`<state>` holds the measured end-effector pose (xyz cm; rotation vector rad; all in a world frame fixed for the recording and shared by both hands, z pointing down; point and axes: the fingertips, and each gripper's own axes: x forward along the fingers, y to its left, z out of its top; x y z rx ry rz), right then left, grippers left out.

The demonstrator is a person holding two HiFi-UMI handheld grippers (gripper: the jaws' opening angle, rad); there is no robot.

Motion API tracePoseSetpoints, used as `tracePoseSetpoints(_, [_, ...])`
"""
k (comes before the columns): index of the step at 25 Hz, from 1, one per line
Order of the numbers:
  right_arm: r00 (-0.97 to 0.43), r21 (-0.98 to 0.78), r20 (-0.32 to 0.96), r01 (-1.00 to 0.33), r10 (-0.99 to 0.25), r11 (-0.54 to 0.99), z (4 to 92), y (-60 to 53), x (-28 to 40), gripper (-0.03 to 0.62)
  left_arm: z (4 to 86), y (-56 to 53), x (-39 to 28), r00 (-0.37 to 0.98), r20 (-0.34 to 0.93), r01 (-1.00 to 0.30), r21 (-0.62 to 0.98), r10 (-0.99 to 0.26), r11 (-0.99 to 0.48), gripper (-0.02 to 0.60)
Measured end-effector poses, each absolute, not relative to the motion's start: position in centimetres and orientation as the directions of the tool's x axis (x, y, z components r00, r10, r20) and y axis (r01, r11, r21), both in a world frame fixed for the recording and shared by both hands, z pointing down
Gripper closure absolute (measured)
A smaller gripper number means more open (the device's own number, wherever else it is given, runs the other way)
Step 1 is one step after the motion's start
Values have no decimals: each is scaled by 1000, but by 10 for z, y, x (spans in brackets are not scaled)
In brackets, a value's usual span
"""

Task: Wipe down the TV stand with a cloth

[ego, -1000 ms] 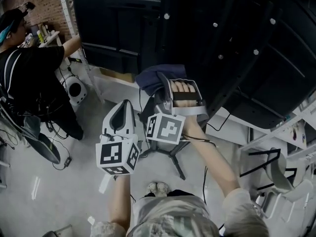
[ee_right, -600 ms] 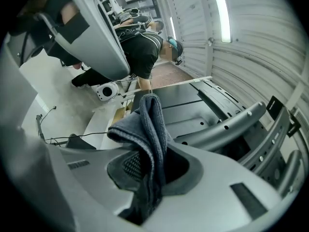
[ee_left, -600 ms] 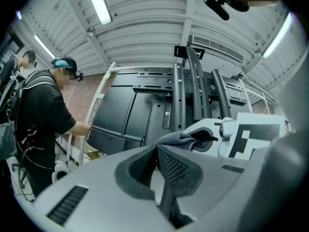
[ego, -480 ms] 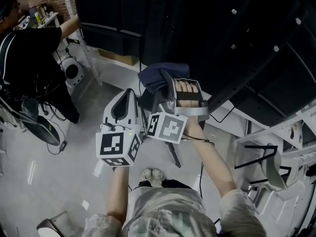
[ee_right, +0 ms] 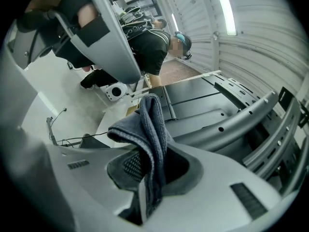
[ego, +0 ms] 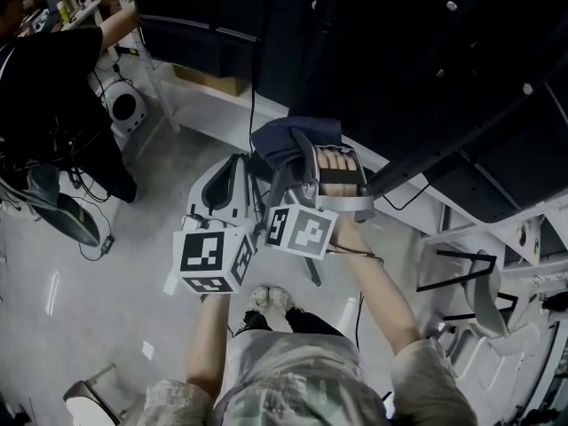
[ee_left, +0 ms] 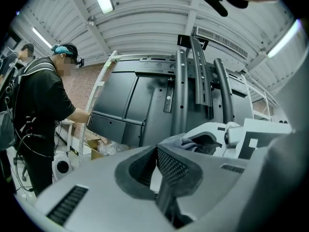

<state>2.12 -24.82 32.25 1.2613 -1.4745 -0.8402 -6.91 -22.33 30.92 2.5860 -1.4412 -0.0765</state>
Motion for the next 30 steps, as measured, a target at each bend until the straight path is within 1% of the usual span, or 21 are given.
tracePoseSetpoints(3, [23, 918, 266, -310, -964, 246, 335, -249, 23, 531, 316, -223, -68, 530, 52, -837, 188, -846, -513, 565])
tracePoseSetpoints(7, [31, 919, 286, -291, -958, 265, 351, -251, 30, 531, 326, -223, -65, 528, 82, -839, 203, -845, -504, 565])
tracePoseSetpoints(14, [24, 879, 387, -311, -922, 362, 403, -244, 24, 531, 362, -214, -78, 523, 132, -843, 225, -842, -488, 565])
tracePoseSetpoints(22, [16, 849, 466, -290, -885, 442, 455, -241, 25, 531, 405, -212, -89, 478, 198, -863, 288, -856, -416, 565])
tracePoseSetpoints(30, [7, 814, 533, -277, -846, 511, 519, -239, 23, 531, 446, -208, -94, 464, 241, -868, 318, -853, -382, 566])
